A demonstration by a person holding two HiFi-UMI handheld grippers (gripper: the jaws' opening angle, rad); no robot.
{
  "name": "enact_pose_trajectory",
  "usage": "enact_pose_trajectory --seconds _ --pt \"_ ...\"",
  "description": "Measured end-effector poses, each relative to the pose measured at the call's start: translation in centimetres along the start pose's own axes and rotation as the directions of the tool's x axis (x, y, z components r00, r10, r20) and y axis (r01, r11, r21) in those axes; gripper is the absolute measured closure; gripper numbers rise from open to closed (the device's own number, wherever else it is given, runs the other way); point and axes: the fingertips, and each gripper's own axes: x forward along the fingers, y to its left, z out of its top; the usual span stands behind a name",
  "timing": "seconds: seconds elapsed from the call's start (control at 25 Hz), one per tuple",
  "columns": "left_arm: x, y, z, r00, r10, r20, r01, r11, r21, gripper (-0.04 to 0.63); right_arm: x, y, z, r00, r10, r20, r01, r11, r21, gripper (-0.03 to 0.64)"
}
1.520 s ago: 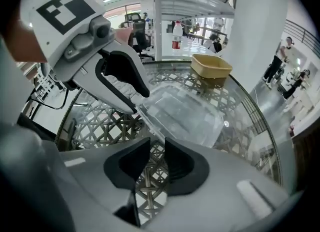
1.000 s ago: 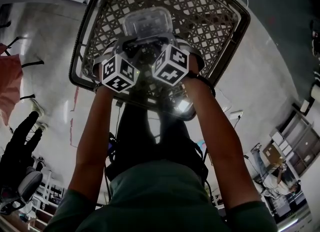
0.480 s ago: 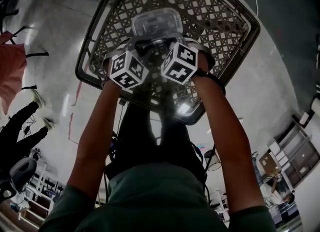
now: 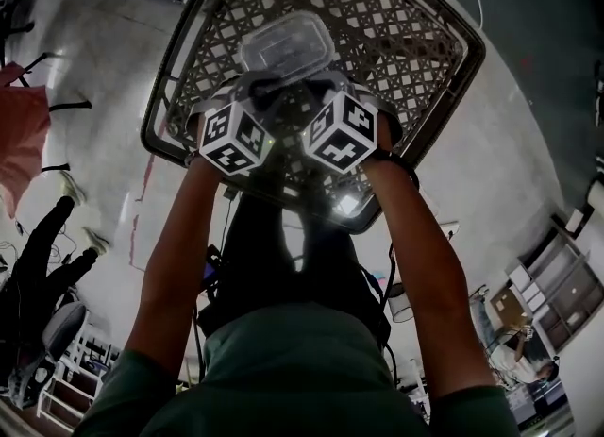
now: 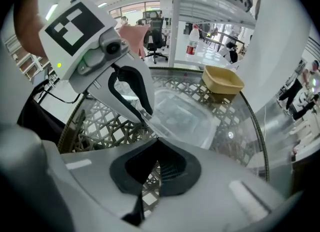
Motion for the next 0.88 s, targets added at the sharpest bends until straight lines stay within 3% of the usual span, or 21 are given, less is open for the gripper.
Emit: enact_pose_trajectory --seconds 0.88 --pt "-7.1 0.3 7.0 0.997 0.064 0.037 -0.067 0.995 0.069 0.560 -12.3 -2.1 1.8 0.974 -0.141 0.176 0.123 0.986 0.110 0.614"
